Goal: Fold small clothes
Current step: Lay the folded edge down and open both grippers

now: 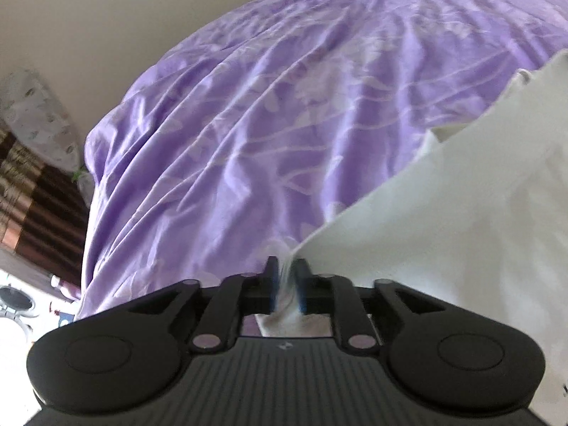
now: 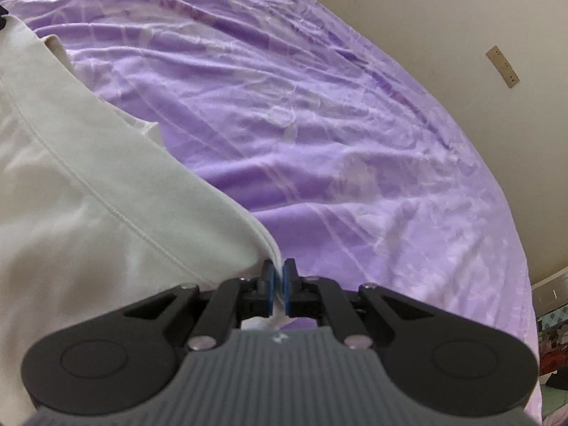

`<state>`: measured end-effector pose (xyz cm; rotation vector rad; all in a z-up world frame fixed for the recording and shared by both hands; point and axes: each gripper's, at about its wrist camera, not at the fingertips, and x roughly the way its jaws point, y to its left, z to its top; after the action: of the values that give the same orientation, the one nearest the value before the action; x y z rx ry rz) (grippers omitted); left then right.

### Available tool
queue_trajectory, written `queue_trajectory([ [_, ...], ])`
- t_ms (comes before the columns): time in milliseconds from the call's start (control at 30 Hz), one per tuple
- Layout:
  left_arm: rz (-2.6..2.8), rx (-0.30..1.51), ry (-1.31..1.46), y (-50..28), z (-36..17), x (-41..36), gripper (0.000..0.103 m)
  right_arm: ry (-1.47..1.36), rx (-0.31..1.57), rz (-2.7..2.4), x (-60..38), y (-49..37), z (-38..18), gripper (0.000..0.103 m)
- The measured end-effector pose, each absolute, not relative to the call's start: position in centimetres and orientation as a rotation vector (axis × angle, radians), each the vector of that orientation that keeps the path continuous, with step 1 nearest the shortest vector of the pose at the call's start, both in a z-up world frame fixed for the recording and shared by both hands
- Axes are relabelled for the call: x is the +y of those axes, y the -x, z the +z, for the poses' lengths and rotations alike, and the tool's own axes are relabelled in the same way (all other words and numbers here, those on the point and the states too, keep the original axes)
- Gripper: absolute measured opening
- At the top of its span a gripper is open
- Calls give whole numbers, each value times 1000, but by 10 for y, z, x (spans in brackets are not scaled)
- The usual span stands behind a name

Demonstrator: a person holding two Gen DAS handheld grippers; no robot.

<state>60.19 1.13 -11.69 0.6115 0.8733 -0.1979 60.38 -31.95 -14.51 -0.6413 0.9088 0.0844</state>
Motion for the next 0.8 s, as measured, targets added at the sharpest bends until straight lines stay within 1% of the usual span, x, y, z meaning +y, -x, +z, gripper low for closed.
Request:
queue_trajectory([
  [67, -183, 860, -605, -598, -113, 11, 26, 636, 899, 76, -321, -608, -148, 0],
  [100, -175, 857, -600, -595, -110, 12, 30, 631, 893, 69, -321, -608, -148, 5],
  [133, -166, 853, -600, -592, -106, 13, 33, 625, 888, 57, -321, -606, -146, 18],
  [167, -158, 850, -605, -593, -103, 13, 40, 614, 874, 43, -322, -604, -142, 26],
  [200, -148, 843, -611, -589, -99, 13, 44, 599, 865, 28, -324, -603, -138, 48],
  [233, -147, 836, -614, -587, -95, 14, 46, 578, 857, 7, -327, -601, -132, 62],
  [267, -145, 828, -618, -583, -90, 15, 49, 534, 847, -10, -332, -597, -125, 63],
  [433, -137, 825, -607, -563, -70, 19, 50, 309, 849, -43, -360, -570, -98, 63],
  [500, -149, 832, -597, -554, -64, 18, 50, 156, 868, -44, -377, -553, -91, 64],
  [633, -174, 826, -596, -533, -54, 9, 50, -167, 922, -10, -411, -516, -94, 64],
  [733, -226, 844, -523, -519, -47, 0, 49, -349, 935, 0, -430, -490, -105, 64],
  [767, -243, 855, -490, -515, -45, -3, 45, -410, 929, 2, -435, -481, -108, 64],
  [800, -260, 860, -447, -510, -43, -6, 37, -474, 921, 4, -441, -472, -113, 64],
])
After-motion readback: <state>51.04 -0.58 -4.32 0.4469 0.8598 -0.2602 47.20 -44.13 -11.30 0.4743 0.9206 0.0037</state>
